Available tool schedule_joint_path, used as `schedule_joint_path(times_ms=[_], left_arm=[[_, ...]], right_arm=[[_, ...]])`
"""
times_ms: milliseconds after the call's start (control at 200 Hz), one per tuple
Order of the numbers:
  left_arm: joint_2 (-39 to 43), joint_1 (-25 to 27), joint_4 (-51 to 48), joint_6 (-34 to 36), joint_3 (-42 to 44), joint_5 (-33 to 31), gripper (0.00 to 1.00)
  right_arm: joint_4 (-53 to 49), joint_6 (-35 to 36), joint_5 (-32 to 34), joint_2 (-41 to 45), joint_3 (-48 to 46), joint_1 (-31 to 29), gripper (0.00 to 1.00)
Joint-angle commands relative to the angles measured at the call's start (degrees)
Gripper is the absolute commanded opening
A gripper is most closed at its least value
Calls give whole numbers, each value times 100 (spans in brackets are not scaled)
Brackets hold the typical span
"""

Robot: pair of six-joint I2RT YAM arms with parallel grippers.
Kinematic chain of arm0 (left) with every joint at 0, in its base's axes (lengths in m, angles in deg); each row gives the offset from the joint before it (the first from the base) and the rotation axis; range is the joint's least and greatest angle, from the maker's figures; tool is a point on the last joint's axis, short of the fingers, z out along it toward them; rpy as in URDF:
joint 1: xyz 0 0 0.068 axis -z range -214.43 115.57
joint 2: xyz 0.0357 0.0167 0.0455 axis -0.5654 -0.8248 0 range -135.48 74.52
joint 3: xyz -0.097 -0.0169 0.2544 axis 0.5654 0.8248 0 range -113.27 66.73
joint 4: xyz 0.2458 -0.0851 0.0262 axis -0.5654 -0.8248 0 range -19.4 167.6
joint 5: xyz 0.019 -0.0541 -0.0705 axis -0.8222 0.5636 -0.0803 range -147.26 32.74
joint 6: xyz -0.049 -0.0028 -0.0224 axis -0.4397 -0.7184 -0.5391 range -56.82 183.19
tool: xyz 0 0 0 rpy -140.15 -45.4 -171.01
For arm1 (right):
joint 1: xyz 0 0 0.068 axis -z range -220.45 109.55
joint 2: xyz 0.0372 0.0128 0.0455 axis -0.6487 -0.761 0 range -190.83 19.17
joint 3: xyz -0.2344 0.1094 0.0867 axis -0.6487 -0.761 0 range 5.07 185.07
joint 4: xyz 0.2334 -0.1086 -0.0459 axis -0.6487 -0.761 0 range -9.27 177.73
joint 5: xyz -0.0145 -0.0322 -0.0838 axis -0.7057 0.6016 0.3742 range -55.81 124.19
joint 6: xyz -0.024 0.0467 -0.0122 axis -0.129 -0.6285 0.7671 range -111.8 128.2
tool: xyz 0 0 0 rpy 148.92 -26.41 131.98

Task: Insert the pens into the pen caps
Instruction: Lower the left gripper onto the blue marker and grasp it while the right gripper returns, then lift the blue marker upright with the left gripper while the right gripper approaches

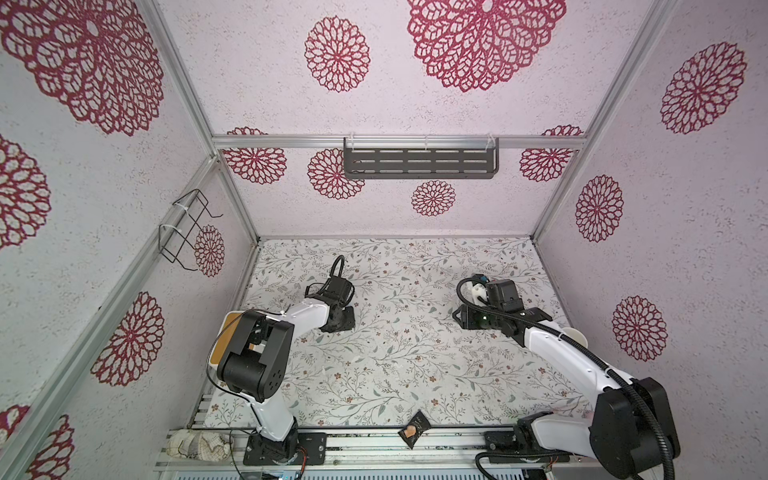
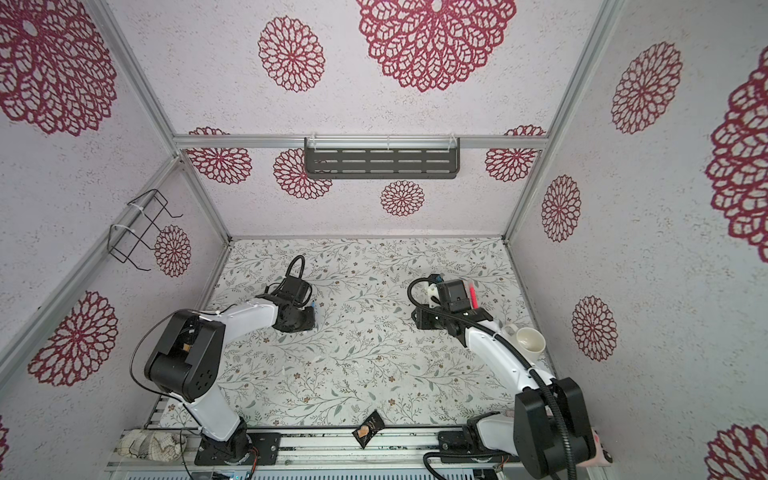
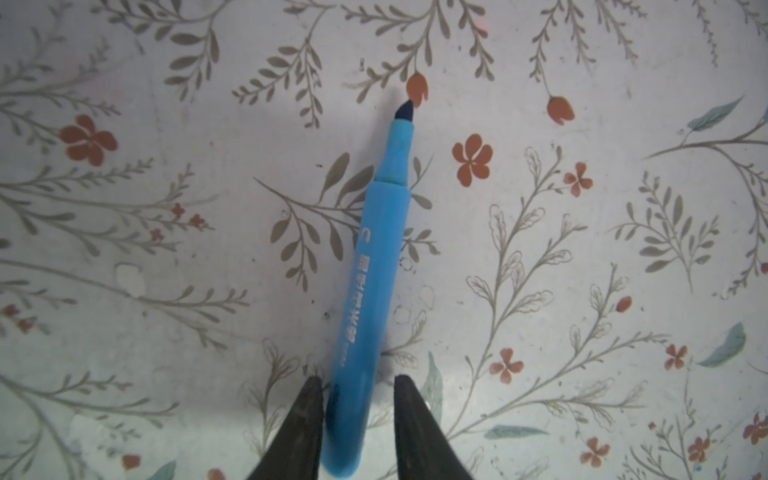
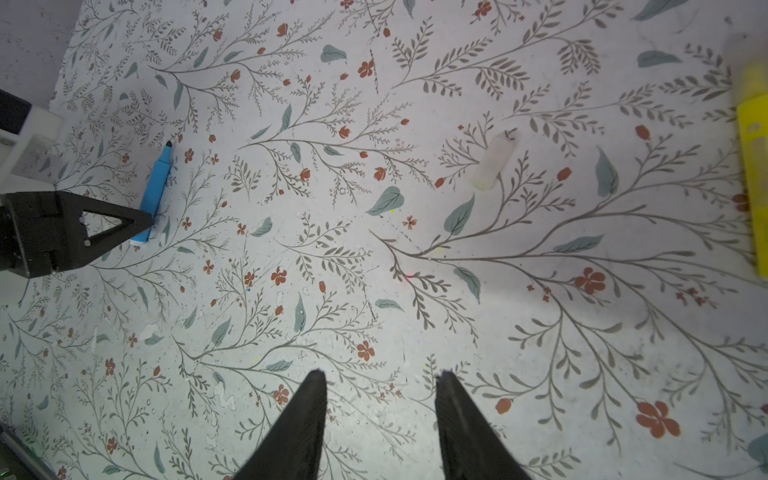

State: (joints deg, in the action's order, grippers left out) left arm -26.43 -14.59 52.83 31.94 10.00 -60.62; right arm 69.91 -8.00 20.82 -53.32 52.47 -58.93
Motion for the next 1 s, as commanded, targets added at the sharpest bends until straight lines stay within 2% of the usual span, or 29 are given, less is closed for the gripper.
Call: schedule_joint_path(times_ms=[0,195,475,996], left_arm=[[-82,40,-45,48,41,63,32],[-176,101,-101,81,-12,120,26],[-12,199,-57,129,32,163,6],[1492,672,627,181,532,361,7]], right_arm=[[55,-102,-59,233,28,-23,47],[97,-117,-52,282,-12,-22,47],[91,-129,-57,287,-37,-24,47],[730,-534,-650,233,-477,-33,47]])
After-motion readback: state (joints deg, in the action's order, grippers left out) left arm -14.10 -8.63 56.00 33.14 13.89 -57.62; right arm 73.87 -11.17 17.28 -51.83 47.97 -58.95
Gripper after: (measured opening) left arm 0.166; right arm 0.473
